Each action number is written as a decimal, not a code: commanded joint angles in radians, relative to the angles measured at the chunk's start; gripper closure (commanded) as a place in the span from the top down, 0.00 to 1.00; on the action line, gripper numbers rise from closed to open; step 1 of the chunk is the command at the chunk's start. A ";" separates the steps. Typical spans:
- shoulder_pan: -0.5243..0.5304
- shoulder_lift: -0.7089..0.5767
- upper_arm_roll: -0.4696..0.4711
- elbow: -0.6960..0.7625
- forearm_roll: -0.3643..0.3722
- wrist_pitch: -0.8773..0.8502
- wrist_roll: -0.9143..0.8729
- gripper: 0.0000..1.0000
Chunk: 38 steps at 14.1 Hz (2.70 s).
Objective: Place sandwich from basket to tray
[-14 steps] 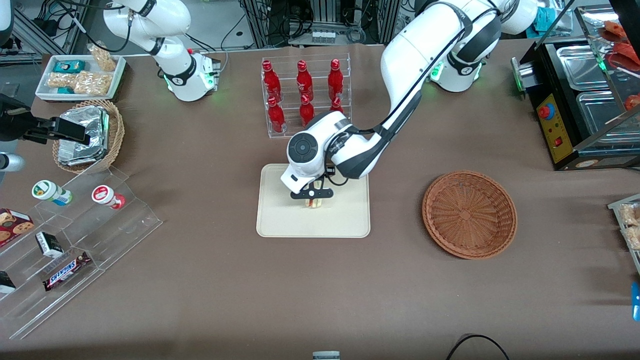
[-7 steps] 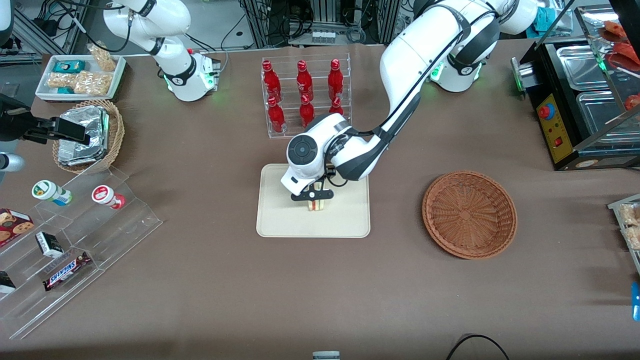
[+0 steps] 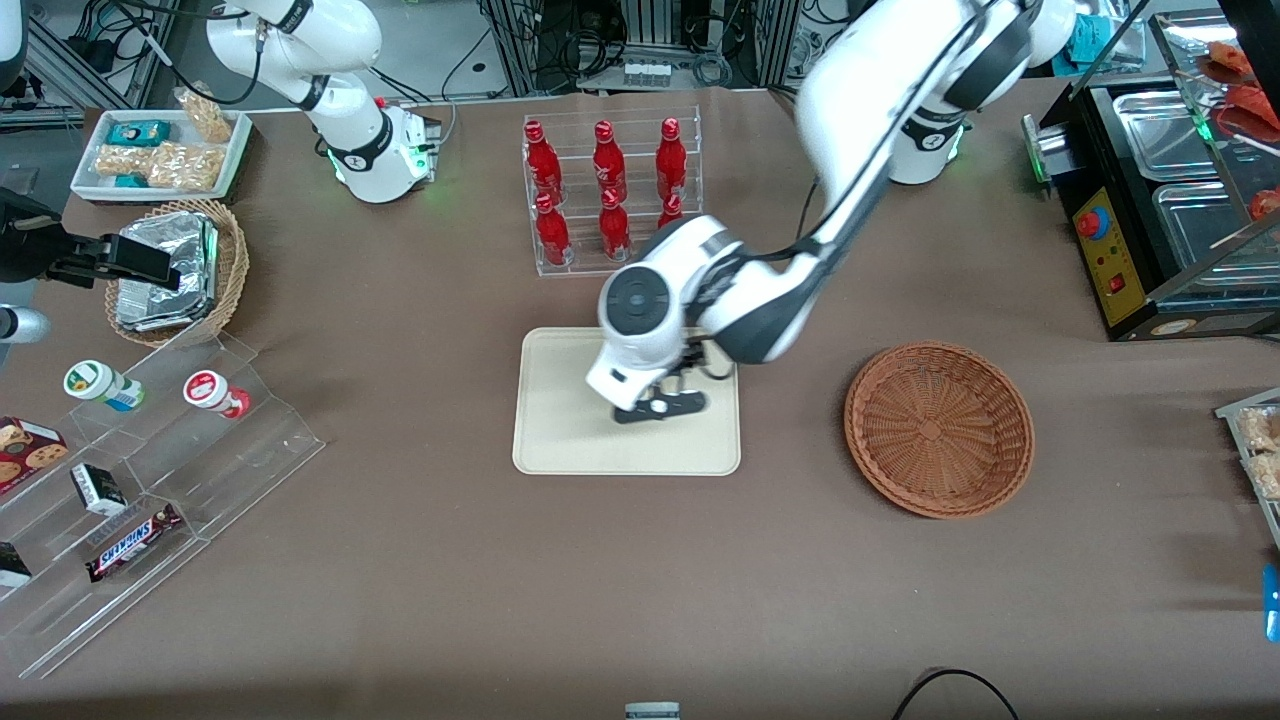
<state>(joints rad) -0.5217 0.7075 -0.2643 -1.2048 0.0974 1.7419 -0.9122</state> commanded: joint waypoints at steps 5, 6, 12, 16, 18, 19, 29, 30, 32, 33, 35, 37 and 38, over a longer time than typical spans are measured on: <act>0.311 -0.339 -0.003 -0.121 -0.074 -0.419 0.433 1.00; 0.353 -0.362 -0.003 -0.121 -0.070 -0.468 0.490 1.00; 0.581 -0.441 0.000 -0.122 -0.015 -0.561 0.760 1.00; 0.582 -0.442 -0.001 -0.101 -0.021 -0.559 0.765 1.00; 0.572 -0.442 -0.012 -0.099 -0.021 -0.558 0.751 1.00; 0.563 -0.448 -0.018 -0.101 -0.021 -0.558 0.736 1.00; 0.532 -0.622 -0.061 -0.281 -0.002 -0.645 0.658 1.00; 0.534 -0.714 -0.061 -0.409 -0.004 -0.542 0.648 1.00; 0.535 -0.819 -0.055 -0.574 -0.018 -0.421 0.648 1.00; 0.539 -0.809 -0.053 -0.559 -0.021 -0.421 0.650 1.00; 0.539 -0.757 -0.053 -0.471 -0.021 -0.433 0.656 1.00; 0.540 -0.708 -0.052 -0.370 -0.016 -0.505 0.665 1.00; 0.552 -0.682 -0.047 -0.330 -0.016 -0.527 0.665 1.00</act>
<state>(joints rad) 0.0143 -0.0378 -0.3155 -1.6420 0.0821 1.2740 -0.2553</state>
